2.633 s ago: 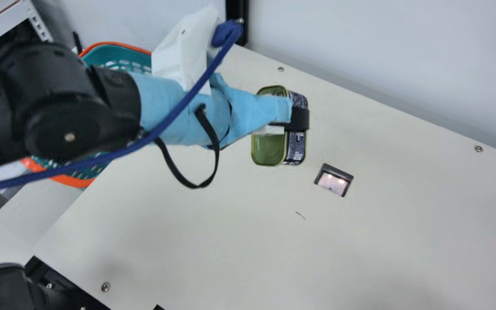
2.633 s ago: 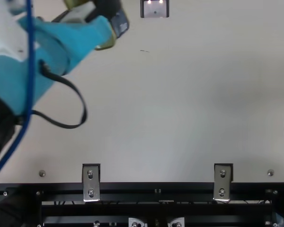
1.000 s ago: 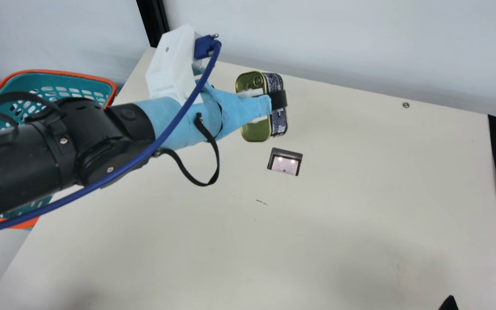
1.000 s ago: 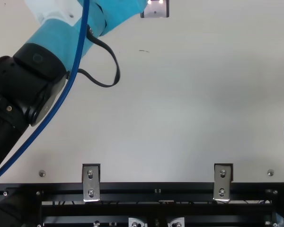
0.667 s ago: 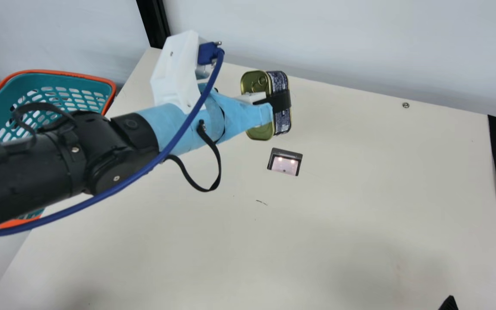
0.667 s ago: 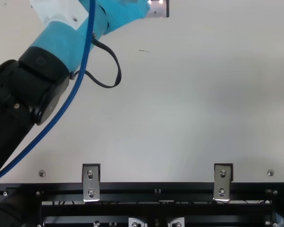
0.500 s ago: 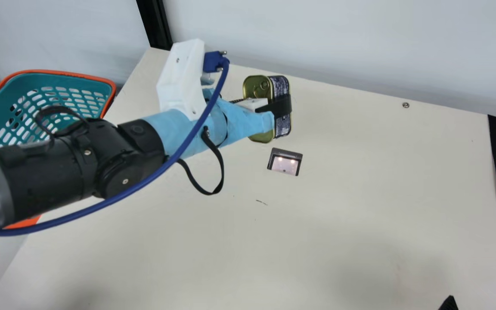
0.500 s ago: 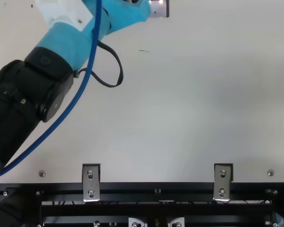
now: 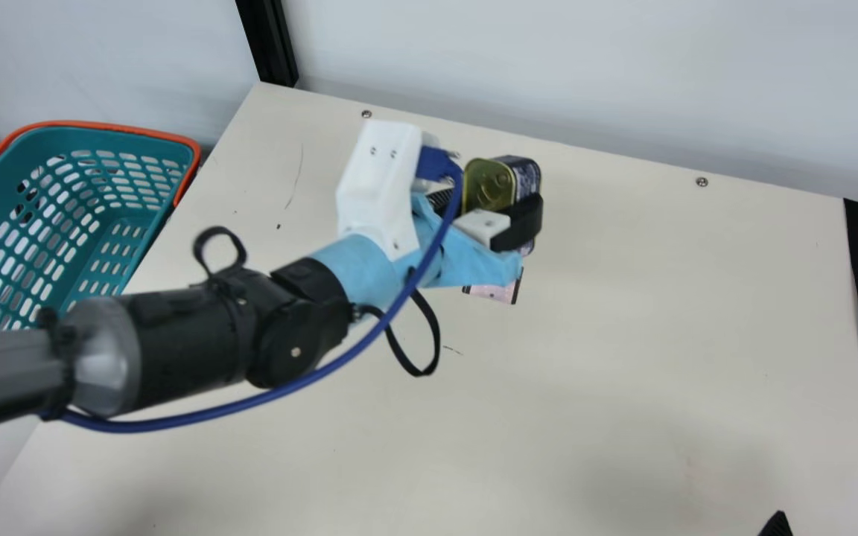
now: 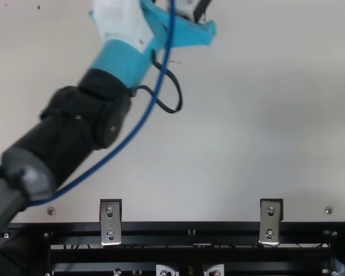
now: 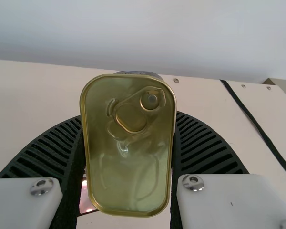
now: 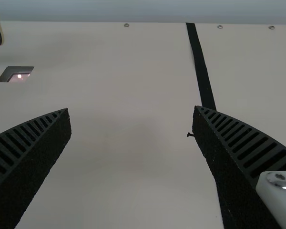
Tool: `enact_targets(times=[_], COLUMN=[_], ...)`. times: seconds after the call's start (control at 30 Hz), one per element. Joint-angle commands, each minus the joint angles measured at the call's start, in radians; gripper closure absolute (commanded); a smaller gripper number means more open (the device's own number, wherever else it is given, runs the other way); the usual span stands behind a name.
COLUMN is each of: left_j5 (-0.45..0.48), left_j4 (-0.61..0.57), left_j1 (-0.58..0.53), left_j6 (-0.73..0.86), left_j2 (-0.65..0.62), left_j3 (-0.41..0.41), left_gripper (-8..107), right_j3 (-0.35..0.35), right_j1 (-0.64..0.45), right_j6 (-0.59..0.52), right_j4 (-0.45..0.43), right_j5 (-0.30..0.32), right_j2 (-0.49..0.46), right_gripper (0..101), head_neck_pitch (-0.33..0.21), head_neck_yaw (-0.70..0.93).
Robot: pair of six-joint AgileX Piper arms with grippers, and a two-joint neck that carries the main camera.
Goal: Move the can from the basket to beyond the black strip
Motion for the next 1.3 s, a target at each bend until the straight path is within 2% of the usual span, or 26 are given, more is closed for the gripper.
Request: enact_targets(times=[0.0, 0.23, 0.53, 1.27], left_j5=[-0.026, -0.085, -0.145, -0.197], left_j4=[-0.097, -0.227, -0.296, -0.202], left_j1=[-0.029, -0.088, -0.109, -0.051], left_j6=[0.13, 0.29, 0.39, 0.307], left_j2=[0.015, 0.056, 0.09, 0.169], left_j3=[-0.007, -0.03, -0.046, -0.056], left_gripper=[89, 89, 89, 89], right_j3=[0.0, 0.0, 0.0, 0.0], right_j1=[0.0, 0.0, 0.0, 0.0], right_j6=[0.0, 0.0, 0.0, 0.0], right_j4=[0.0, 0.0, 0.0, 0.0], right_j5=[0.0, 0.0, 0.0, 0.0], right_j2=[0.0, 0.0, 0.0, 0.0], right_gripper=[0, 0, 0, 0], head_neck_pitch=[0.011, 0.011, 0.011, 0.011], head_neck_yaw=[-0.006, -0.006, -0.006, -0.006])
